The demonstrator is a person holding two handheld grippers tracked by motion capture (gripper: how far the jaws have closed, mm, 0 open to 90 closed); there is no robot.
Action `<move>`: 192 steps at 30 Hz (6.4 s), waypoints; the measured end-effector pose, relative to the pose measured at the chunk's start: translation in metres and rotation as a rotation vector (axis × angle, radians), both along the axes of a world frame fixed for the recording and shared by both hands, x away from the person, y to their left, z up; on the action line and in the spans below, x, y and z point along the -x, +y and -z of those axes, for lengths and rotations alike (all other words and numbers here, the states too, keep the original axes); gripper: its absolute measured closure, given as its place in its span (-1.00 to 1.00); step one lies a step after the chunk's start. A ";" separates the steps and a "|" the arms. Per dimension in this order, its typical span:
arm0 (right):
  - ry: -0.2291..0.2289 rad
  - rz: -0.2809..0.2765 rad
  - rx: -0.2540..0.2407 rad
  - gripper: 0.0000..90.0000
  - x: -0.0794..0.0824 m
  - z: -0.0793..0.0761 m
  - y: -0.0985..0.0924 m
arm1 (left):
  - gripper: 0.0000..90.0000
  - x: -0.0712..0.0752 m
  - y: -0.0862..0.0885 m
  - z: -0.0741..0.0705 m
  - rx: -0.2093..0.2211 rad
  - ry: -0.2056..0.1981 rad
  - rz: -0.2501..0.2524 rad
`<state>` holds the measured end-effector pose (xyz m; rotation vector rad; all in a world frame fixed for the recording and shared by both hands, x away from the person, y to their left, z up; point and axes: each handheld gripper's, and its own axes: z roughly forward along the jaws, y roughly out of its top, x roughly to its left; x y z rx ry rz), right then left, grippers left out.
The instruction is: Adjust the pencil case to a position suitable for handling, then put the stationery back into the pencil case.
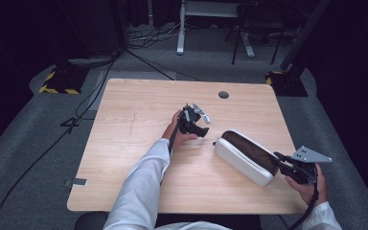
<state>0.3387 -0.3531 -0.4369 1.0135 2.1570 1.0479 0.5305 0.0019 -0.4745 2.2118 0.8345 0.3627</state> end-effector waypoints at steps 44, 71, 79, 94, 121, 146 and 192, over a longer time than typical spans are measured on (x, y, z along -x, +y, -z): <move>-0.013 -0.037 0.003 0.66 -0.005 0.002 0.010 | -0.28 -0.031 0.015 0.022 0.017 0.030 -0.099; -0.015 -0.043 -0.012 0.66 -0.008 0.004 0.011 | 0.61 -0.003 0.032 0.024 0.007 0.030 0.033; -0.011 -0.078 -0.008 0.66 -0.019 0.004 0.029 | 0.61 0.047 0.087 0.027 0.052 0.044 0.068; -0.008 -0.158 -0.025 0.64 -0.043 0.005 0.069 | 0.61 0.117 0.137 0.027 0.028 0.024 0.097; -0.032 -0.240 -0.098 -0.01 -0.035 -0.012 0.078 | 0.61 0.168 0.157 0.028 0.052 0.046 0.124; 0.152 -0.036 0.006 -0.23 -0.030 0.064 -0.003 | 0.62 0.172 0.162 0.020 0.075 0.017 0.142; 0.167 -0.020 -0.026 -0.28 -0.031 0.066 -0.003 | 0.62 0.102 0.059 -0.087 0.119 -0.157 0.451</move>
